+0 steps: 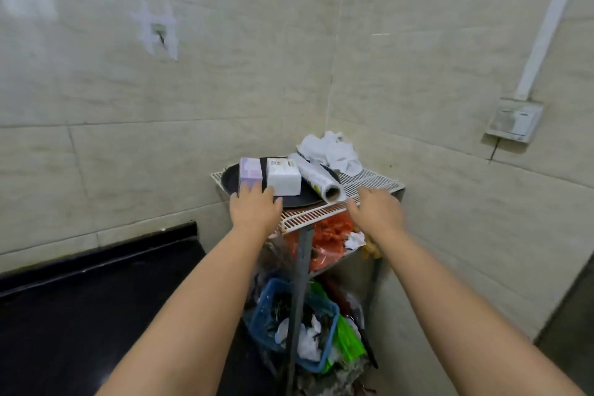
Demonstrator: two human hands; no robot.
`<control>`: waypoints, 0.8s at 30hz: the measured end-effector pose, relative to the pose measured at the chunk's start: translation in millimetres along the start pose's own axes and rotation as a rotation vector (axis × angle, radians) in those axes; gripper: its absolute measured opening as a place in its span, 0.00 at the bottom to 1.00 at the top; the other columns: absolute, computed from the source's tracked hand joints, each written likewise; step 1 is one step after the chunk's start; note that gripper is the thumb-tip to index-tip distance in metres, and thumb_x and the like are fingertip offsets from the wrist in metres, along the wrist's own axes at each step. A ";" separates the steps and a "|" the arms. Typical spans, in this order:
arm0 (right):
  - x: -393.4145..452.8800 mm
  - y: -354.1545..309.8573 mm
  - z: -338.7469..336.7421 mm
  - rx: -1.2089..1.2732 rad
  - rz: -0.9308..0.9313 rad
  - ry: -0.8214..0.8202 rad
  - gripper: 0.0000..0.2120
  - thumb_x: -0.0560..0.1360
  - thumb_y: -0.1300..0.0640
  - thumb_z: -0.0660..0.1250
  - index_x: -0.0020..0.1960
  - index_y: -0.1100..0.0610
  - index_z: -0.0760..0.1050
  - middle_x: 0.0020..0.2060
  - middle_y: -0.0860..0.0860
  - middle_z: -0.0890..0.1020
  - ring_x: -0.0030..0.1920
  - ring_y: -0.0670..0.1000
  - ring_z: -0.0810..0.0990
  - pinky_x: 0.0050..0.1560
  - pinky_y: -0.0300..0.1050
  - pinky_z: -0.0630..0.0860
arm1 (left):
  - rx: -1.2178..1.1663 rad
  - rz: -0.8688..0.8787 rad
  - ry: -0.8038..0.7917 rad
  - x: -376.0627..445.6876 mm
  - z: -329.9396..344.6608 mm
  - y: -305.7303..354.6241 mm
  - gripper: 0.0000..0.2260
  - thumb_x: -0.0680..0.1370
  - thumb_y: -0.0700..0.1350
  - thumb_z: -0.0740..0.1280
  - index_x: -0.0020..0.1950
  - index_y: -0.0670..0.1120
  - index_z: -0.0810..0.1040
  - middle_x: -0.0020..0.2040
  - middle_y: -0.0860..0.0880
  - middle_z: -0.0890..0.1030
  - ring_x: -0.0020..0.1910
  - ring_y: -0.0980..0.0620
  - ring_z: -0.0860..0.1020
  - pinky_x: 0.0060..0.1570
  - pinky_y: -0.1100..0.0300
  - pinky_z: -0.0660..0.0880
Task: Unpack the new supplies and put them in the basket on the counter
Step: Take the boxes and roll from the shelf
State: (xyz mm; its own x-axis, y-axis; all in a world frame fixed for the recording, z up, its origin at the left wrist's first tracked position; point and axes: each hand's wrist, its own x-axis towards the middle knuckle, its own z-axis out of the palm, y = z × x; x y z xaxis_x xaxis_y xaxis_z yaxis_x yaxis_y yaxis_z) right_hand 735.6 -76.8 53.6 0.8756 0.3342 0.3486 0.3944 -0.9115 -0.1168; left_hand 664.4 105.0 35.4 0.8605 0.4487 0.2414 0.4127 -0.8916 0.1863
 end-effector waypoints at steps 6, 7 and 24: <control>118.1 -10.1 31.2 0.087 -0.008 -0.070 0.21 0.77 0.49 0.55 0.65 0.59 0.66 0.59 0.60 0.78 0.59 0.61 0.75 0.58 0.54 0.70 | 0.040 -0.086 0.004 91.3 22.1 -5.0 0.18 0.80 0.52 0.51 0.66 0.45 0.68 0.69 0.45 0.68 0.69 0.43 0.63 0.65 0.48 0.65; 135.9 -12.5 38.6 0.124 -0.004 -0.122 0.21 0.76 0.49 0.55 0.66 0.59 0.65 0.61 0.60 0.77 0.60 0.61 0.74 0.58 0.53 0.71 | 0.045 -0.097 -0.004 102.1 28.5 -4.5 0.18 0.80 0.52 0.51 0.66 0.45 0.68 0.68 0.45 0.69 0.68 0.43 0.63 0.64 0.48 0.65; 283.3 -16.0 137.0 0.345 -0.194 -0.773 0.29 0.64 0.46 0.71 0.57 0.60 0.67 0.36 0.48 0.70 0.41 0.51 0.75 0.27 0.39 0.70 | 0.030 -0.290 -0.189 239.2 75.5 28.2 0.32 0.73 0.64 0.58 0.70 0.45 0.64 0.67 0.45 0.73 0.65 0.45 0.72 0.58 0.51 0.71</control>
State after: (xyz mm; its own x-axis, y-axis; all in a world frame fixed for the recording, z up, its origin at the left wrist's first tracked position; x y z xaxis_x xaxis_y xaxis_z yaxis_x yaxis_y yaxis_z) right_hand 1015.5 65.3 26.9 0.6784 0.6596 -0.3236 0.5095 -0.7397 -0.4395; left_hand 904.4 182.6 26.5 0.7448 0.6673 0.0008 0.6547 -0.7310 0.1922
